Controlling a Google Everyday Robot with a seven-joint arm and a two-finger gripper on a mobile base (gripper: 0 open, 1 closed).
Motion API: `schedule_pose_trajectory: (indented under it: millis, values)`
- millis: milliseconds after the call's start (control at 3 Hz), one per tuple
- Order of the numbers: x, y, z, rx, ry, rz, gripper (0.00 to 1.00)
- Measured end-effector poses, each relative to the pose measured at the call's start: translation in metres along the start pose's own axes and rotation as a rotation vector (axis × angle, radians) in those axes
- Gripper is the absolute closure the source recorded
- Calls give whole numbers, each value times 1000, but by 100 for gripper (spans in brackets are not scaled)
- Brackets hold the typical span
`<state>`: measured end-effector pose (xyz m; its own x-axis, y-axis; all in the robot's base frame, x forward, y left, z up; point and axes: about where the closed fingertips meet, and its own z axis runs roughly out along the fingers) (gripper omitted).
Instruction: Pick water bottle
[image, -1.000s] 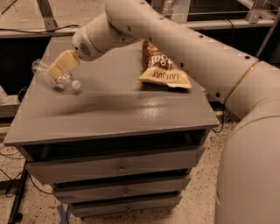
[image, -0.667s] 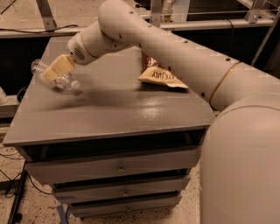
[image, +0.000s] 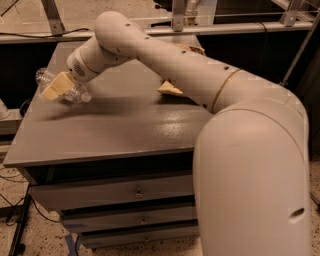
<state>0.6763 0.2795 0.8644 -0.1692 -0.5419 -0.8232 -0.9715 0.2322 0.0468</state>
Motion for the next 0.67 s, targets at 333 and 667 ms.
schedule_pose_trajectory:
  millis: [333,667]
  values:
    - [9,4,13,-8,40,-7,18]
    - [23,6,10,2,77,3,41]
